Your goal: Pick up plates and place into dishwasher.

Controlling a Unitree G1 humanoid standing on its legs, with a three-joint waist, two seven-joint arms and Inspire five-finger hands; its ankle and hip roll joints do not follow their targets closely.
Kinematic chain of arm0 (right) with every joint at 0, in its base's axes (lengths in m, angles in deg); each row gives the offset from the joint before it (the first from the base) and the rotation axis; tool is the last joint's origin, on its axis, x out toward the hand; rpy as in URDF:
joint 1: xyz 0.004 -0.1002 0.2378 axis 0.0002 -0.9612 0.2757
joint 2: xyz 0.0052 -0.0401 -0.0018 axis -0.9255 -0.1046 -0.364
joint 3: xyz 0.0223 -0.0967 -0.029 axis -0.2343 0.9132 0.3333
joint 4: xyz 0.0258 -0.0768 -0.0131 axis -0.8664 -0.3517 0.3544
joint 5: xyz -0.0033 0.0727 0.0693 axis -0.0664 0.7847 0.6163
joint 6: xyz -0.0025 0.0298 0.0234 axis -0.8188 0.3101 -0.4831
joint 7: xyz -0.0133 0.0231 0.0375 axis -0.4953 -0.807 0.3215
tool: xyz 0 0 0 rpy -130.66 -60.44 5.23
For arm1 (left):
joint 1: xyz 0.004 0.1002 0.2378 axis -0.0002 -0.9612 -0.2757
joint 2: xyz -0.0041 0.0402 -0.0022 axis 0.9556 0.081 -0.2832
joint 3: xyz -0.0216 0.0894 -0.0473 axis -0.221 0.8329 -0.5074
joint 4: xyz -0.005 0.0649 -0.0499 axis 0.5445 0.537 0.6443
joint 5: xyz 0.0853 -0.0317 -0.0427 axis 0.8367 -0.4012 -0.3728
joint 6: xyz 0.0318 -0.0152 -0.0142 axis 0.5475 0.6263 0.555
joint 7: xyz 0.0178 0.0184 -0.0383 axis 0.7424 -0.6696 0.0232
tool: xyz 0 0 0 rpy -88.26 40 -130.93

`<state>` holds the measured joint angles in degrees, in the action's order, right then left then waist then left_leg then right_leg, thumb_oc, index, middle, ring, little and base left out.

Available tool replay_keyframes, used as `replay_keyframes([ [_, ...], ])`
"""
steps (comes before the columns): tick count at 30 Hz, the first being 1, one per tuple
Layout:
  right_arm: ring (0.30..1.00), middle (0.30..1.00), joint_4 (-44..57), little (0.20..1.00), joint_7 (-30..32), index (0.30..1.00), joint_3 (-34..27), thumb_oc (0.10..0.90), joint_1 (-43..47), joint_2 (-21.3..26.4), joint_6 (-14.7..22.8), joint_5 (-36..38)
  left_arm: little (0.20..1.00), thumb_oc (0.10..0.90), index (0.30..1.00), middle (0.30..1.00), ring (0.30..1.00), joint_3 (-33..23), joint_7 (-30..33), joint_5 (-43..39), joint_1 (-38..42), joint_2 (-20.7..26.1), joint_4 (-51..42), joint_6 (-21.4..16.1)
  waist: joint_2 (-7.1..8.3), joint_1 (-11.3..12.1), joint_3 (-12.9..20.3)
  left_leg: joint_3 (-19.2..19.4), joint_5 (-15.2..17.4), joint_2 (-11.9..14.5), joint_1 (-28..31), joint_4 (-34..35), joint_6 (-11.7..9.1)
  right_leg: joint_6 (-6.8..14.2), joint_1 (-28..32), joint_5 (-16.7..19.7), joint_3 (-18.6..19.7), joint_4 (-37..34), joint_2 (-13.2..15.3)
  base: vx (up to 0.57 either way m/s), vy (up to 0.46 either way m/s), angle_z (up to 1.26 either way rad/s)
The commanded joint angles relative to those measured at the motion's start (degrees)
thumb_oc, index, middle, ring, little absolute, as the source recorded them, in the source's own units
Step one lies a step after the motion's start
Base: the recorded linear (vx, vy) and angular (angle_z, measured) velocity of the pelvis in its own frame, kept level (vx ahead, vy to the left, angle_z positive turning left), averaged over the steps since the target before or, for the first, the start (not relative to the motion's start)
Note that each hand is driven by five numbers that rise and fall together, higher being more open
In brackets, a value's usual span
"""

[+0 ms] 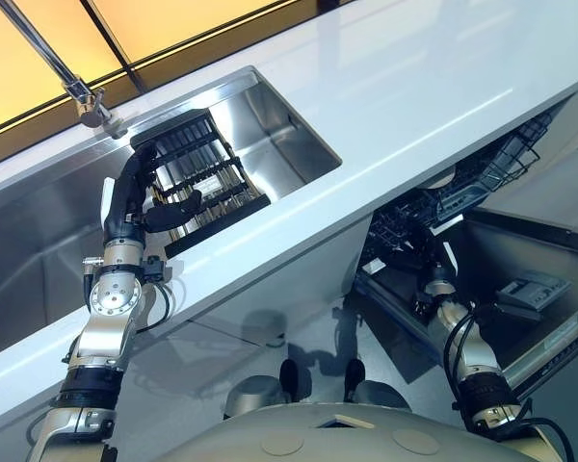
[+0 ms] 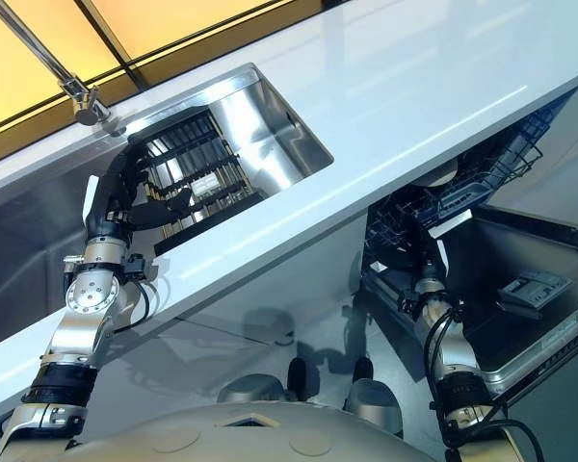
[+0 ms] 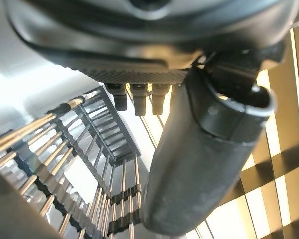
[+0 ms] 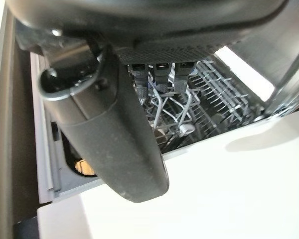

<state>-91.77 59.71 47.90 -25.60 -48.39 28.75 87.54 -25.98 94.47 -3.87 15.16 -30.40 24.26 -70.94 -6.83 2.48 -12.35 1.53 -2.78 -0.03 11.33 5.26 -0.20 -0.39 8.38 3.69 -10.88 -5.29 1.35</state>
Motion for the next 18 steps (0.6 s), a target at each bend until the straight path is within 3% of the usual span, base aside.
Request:
replay_keyframes([
  [1,0.9,0.9,12.35,0.9,-1.18,0.9,-0.78,0.8,2.28,-3.5,11.28,-2.64,0.9,0.8,0.9,0.9,0.9,-5.29,1.26,1.02,1.44,2.94,-2.88,-7.18,3.83,-2.98,5.86,3.45,4.8,-3.36,-0.22,-0.6,1.52,5.55,0.79,-3.69,2.59,1.35,1.76,-0.09,0.04,-0.22],
  [8,0.9,0.9,14.94,0.9,7.31,0.9,-11.45,0.8,-3.97,-3.91,16.9,-4.81,0.9,0.8,0.9,0.9,0.9,-9.1,1.65,0.12,-0.88,3.2,-2.78,-9.27,4.39,-6.68,4.92,6.28,5.71,-3.05,0.13,-0.26,2.2,6.5,-0.76,-3.58,5.47,2.52,1.37,-0.09,0.036,-0.25],
  [11,0.9,0.9,15.0,0.9,8.21,0.9,-15.56,0.8,-4.79,-1.95,16.44,-4.7,0.9,0.8,0.9,0.9,0.9,-10.46,1.68,-0.78,-0.58,3.87,-2.6,-8.82,4.79,-7.5,4.68,6.98,6.0,-3.09,0.09,-0.3,2.28,6.67,-1.33,-3.48,6.31,2.66,1.22,-0.06,0.005,-0.21],
  [18,0.9,0.9,12.56,0.9,9.86,0.9,-18.18,0.8,-3.6,0.11,16.3,-4.34,0.9,0.8,0.9,0.9,0.9,-10.55,1.65,-1.31,0.92,4.48,-1.14,-8.59,5.31,-7.64,4.39,7.59,6.33,-3.07,0.08,-0.38,2.17,6.76,-1.51,-3.23,6.82,2.29,0.98,-0.03,-0.017,-0.15],
])
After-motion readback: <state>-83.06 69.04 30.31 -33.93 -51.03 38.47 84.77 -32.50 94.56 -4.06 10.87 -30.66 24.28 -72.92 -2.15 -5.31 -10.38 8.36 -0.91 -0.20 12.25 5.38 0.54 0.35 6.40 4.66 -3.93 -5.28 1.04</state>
